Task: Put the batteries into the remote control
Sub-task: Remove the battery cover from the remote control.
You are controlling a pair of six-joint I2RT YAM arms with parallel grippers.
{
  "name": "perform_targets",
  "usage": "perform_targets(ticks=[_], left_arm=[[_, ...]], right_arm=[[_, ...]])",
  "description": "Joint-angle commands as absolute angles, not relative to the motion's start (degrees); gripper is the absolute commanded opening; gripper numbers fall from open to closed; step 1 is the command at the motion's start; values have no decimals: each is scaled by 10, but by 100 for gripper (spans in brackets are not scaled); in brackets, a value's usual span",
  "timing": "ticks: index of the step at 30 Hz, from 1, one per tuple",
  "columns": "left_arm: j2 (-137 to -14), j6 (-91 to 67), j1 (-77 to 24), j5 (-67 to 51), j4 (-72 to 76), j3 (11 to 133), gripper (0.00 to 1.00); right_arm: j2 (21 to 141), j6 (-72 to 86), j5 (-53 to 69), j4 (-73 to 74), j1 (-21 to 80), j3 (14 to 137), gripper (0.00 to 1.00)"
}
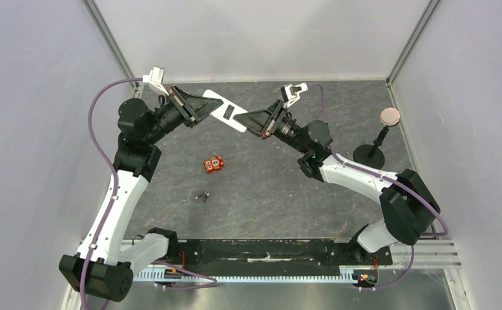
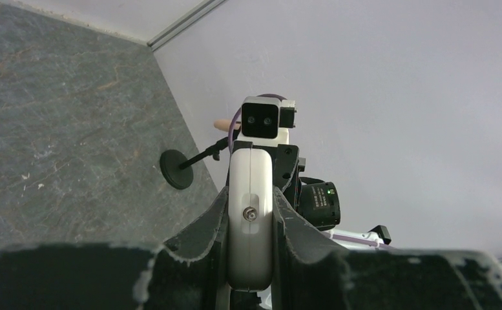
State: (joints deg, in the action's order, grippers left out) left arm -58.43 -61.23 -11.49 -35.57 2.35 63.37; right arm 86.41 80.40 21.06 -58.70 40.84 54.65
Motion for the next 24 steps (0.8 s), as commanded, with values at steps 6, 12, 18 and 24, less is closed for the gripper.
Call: perform_targets(ticks=[6,12,18,24], left_arm=[[-584,-605,-107,-332,5,694,2],[-593,-613,-106,-334,6,707,2],[-587,-616,-103,-313,23,696,2],[-591,-619,-103,-323,49,689,2]], right_arm=[[838,789,235,-627,370,450,11],[846,794,264,-661,363,448,11],[852,803,279,-730,362,428,7],[859,821,277,-733,362,437,14]])
